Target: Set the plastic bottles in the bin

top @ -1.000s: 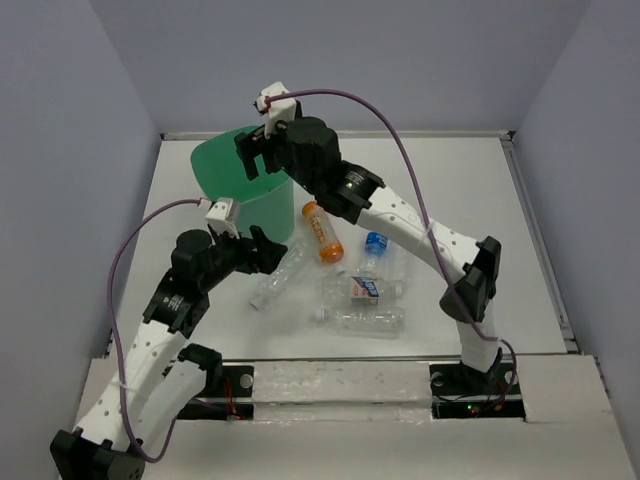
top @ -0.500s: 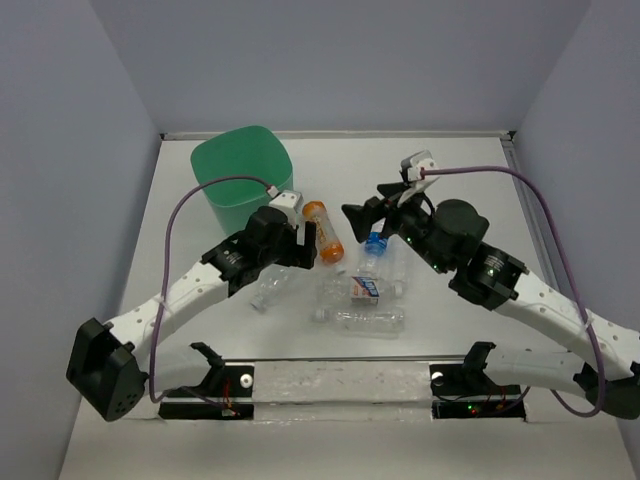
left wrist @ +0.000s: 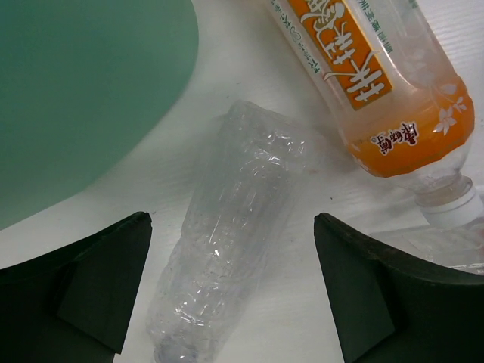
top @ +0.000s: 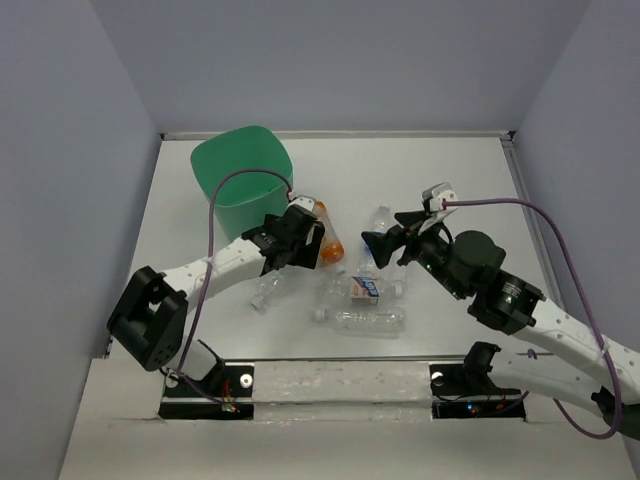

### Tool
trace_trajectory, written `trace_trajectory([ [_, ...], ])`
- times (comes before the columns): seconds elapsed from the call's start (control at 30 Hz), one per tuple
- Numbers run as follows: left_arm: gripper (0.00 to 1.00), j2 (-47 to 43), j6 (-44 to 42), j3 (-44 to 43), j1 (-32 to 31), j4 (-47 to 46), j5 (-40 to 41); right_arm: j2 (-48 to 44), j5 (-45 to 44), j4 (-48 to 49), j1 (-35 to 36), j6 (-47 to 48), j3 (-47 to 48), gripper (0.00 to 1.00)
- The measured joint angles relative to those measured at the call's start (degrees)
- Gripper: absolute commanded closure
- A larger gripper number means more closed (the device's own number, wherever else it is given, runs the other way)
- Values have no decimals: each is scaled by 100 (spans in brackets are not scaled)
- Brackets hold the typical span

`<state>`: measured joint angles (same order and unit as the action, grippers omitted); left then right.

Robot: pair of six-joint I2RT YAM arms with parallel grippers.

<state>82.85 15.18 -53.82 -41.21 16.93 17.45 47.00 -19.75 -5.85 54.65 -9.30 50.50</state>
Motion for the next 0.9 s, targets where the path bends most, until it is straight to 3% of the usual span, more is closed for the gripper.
trace_trajectory([
  [0.3, 8, 717, 144, -216, -188, -15, 136, -164, -7, 66, 0, -15, -175, 9],
  [0.6, 39, 837, 343, -199, -184, -127, 229, -304, -98, 72, 0, -15, -205, 9],
  [0.7, 37, 815, 437, -114, -184, -234, 271, -308, -127, 72, 0, -13, -232, 9],
  [0.77, 24, 730, 509, 0, -184, -330, 293, -306, -136, 72, 0, -11, -247, 9],
  [0.9, 23, 649, 640, 199, -184, -345, 348, -291, -151, 72, 0, -11, -256, 9],
])
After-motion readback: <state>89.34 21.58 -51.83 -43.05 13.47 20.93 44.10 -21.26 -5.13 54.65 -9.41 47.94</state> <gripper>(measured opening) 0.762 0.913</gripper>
